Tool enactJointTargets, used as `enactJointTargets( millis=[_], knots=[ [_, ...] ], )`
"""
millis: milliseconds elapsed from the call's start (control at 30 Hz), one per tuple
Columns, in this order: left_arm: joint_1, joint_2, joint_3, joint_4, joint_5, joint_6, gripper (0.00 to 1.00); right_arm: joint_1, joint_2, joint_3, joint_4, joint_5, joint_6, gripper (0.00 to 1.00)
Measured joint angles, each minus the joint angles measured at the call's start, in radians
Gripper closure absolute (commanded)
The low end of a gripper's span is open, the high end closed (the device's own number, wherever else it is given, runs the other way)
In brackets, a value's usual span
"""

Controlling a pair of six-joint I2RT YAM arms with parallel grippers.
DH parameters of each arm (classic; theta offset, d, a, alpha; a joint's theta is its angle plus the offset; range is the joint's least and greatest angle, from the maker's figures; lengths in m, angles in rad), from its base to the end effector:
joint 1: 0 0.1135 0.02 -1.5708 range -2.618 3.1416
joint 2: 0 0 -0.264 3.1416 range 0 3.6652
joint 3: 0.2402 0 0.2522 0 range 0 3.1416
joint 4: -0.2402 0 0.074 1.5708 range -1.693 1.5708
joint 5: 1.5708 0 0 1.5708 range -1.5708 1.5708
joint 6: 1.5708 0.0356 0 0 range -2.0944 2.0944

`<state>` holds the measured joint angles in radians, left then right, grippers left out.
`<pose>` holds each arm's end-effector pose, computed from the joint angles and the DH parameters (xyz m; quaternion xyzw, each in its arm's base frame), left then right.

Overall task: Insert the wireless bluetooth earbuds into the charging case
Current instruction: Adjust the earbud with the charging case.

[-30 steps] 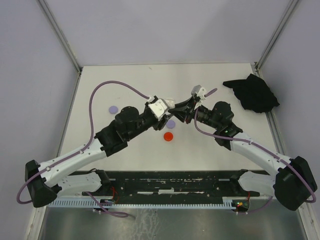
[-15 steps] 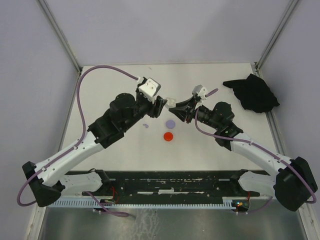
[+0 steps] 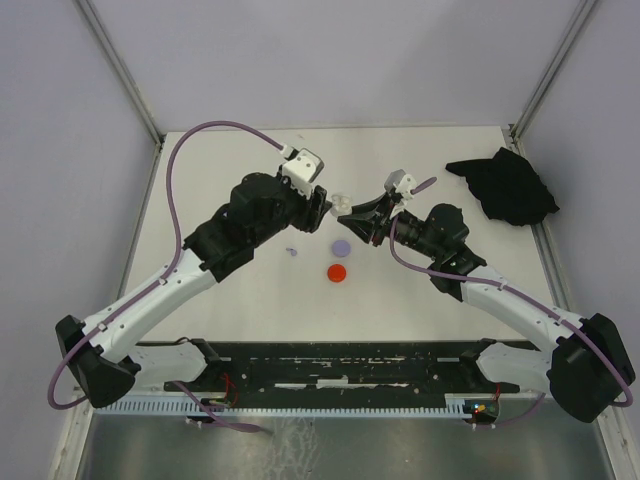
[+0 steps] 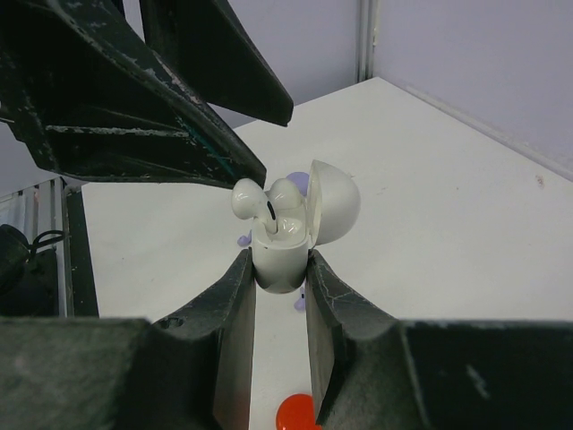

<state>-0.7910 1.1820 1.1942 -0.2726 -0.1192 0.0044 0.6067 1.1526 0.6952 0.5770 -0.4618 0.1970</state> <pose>0.1927 -0.1889 0.3926 0.2731 0.7438 -0.1895 0.5799 0.2080 0.1637 0.3130 -0.2990 0.5976 0.4246 0.6108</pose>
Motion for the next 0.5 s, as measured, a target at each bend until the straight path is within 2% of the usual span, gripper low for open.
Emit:
enactJointTargets(
  millis=[500],
  knots=[
    [0.0, 0.002, 0.029, -0.009, 0.171, -0.001, 0.39, 0.0, 0.002, 0.0, 0.007, -0.004, 0.003, 0.98]
  ],
)
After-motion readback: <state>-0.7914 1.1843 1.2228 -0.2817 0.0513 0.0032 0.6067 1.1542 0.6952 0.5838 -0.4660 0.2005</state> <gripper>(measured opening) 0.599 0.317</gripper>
